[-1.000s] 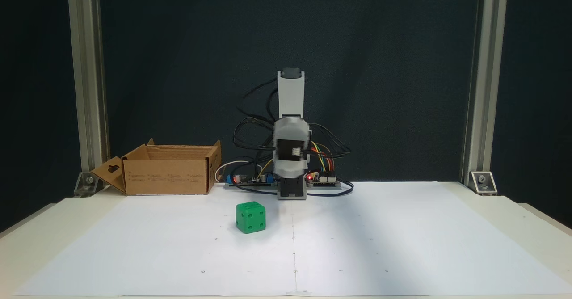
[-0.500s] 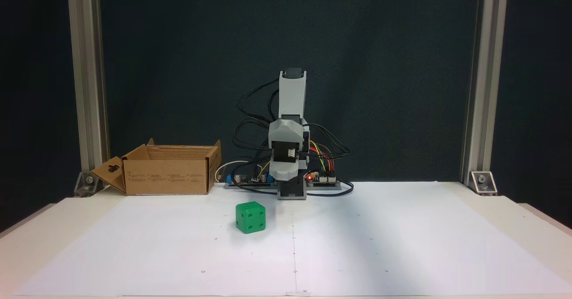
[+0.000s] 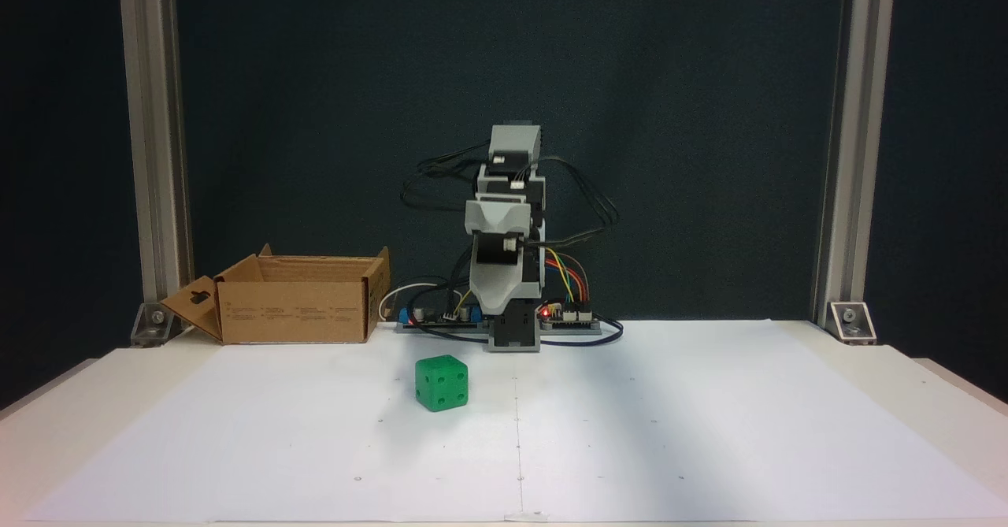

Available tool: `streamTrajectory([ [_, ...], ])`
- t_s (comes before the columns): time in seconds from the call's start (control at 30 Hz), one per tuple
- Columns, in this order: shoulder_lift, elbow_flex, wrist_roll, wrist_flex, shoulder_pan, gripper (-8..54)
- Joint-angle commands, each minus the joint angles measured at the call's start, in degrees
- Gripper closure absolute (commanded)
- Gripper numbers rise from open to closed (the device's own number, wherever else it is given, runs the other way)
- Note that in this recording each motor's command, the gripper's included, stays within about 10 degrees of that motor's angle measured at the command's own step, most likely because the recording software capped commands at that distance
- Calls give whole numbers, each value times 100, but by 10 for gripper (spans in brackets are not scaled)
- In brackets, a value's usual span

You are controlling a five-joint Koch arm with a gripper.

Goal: Grasp a green dice and put it in the bin.

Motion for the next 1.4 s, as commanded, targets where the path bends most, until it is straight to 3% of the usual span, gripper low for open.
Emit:
streamTrajectory([
  [0.0,606,-745,360,587,0,40],
  [0.23,589,-2391,1090,3021,105,40],
  [0.83,519,-2698,1995,8304,1063,40],
  [1.37,-1125,-3524,2540,8007,1362,40],
])
